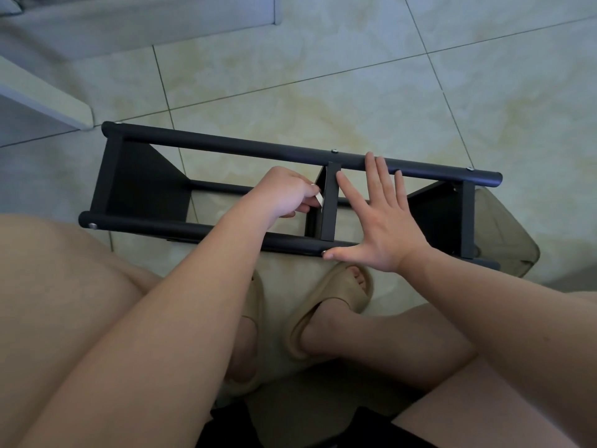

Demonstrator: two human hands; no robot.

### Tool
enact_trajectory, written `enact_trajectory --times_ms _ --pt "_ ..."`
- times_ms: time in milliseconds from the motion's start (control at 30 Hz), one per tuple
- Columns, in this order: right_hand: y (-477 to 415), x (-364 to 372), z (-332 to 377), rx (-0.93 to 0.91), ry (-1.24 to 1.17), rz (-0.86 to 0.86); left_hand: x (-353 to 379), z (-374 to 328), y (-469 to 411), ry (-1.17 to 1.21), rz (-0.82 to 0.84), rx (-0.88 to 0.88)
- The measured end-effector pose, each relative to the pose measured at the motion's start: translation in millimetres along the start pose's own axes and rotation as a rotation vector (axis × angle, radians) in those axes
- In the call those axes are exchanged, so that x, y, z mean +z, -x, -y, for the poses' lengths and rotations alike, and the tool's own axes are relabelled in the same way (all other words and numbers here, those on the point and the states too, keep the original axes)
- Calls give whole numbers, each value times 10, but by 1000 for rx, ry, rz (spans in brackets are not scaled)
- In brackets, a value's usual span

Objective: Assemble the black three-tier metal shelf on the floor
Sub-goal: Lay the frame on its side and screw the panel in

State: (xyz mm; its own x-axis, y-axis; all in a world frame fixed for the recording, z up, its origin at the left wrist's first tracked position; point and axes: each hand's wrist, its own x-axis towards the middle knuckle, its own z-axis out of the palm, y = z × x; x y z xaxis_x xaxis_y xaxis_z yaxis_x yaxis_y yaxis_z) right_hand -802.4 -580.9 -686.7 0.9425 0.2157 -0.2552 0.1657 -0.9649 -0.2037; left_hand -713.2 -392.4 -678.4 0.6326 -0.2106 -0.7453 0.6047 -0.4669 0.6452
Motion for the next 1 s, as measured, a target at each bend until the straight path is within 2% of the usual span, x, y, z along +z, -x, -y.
enact_trajectory --times_ms 367,533,733,1000 --pt "-1 -2 0 1 -6 -2 -5 27 22 -78 32 5" --pt "-3 -8 -4 -1 -5 0 -44 20 45 -228 71 -22" --pt "-15 -9 -19 -8 -13 -13 -3 26 47 -113 54 -7" --pt "-28 -15 -36 -11 -8 -9 -5 36 43 -123 85 -18"
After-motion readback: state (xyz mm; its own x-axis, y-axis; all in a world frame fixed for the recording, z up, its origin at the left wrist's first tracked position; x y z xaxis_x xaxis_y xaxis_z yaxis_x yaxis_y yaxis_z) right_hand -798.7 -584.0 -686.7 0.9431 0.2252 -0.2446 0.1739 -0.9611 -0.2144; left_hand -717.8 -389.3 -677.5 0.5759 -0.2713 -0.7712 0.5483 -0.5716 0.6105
